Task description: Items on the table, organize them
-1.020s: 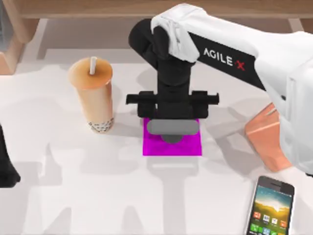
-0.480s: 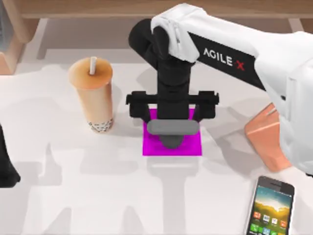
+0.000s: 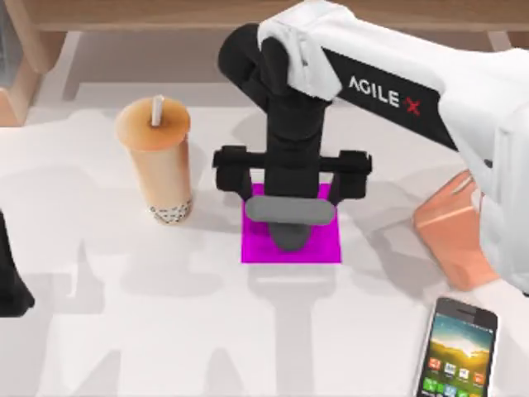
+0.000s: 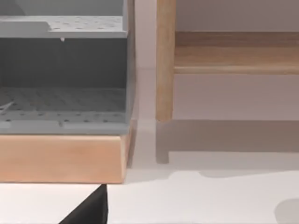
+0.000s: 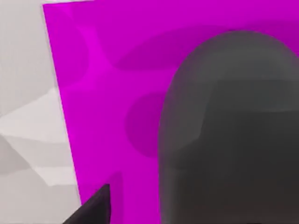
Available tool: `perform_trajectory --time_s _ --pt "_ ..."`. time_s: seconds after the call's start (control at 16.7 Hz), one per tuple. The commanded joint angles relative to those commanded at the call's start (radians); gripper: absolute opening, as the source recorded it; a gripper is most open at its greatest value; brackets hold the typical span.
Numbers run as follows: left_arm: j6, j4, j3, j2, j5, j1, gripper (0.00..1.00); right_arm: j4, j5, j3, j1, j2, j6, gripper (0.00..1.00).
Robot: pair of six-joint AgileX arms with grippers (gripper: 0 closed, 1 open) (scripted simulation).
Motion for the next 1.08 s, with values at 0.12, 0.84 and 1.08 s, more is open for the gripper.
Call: perform_trajectory --time_s 0.12,0.84,1.08 --pt "0.000 0.000 0.000 0.000 0.000 0.000 1.00 0.005 -0.001 -0.030 0.001 -0.031 0.085 1.00" --pt "0.000 0.000 0.000 0.000 0.000 0.000 1.00 0.088 -0.009 -0.490 0.010 -0.355 1.375 1.00" --pt "0.000 0.000 0.000 0.000 0.000 0.000 1.00 0.137 -0.013 -0.707 0.006 -0.517 1.974 1.00"
